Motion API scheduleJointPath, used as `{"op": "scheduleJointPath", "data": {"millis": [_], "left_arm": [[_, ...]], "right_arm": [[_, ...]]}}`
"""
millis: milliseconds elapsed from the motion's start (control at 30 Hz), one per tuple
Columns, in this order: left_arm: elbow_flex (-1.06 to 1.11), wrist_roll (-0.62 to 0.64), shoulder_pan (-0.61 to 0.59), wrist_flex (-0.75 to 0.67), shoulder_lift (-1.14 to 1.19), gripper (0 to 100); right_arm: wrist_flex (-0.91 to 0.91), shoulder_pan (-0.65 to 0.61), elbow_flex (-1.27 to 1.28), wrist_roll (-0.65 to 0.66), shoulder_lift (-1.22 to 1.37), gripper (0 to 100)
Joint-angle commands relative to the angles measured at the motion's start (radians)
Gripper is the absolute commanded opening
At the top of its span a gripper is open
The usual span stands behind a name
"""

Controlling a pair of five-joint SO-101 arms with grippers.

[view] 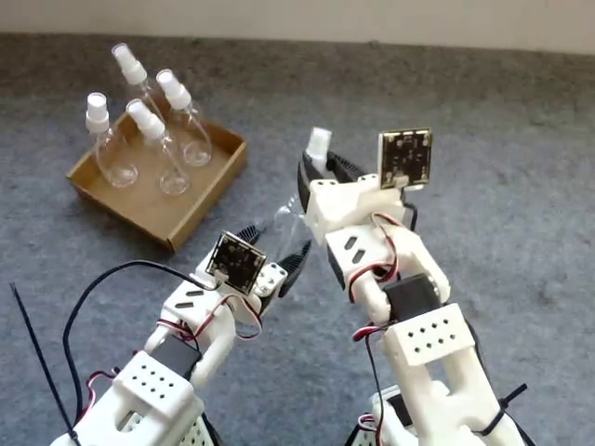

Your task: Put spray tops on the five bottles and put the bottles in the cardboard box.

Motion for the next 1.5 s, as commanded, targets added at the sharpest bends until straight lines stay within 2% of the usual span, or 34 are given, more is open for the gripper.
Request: {"op": "scheduleJointPath", "data": {"millis": [0, 167, 367, 500, 567, 933, 1100, 1267, 1300, 1400, 1467], "left_arm": [[-0.008, 0.012, -0.015, -0.089, -0.024, 7], [-0.008, 0.012, -0.024, -0.083, -0.024, 7], [-0.008, 0.014, -0.062, -0.084, -0.024, 7], [-0.008, 0.014, -0.058, -0.083, -0.024, 7], [-0.008, 0.014, -0.059, -0.083, -0.024, 7], [-0.010, 0.014, -0.065, -0.084, -0.024, 7], [-0.019, 0.012, -0.107, -0.087, -0.024, 7], [-0.054, 0.015, -0.183, -0.081, -0.024, 7], [-0.061, 0.015, -0.188, -0.081, -0.024, 7], [-0.082, 0.072, -0.189, -0.057, -0.024, 7], [-0.130, 0.120, -0.191, 0.018, -0.024, 7]], "right_arm": [[0.013, -0.071, 0.019, 0.014, -0.015, 1.3], [0.016, -0.082, 0.053, 0.014, -0.067, 1.4], [0.021, -0.082, 0.173, 0.017, -0.292, 3.5], [0.137, -0.125, 0.236, 0.124, -0.390, 12.4], [0.179, -0.150, 0.246, 0.166, -0.420, 12.8], [0.312, -0.140, 0.251, 0.184, -0.545, 12.8], [0.309, -0.077, 0.343, 0.180, -0.645, 12.2], [0.297, -0.025, 0.473, 0.176, -0.776, 0.1], [0.280, -0.025, 0.510, 0.176, -0.803, 0.3], [0.220, -0.028, 0.631, 0.176, -0.880, 1.1], [0.177, -0.028, 0.720, 0.175, -0.928, 1.1]]}}
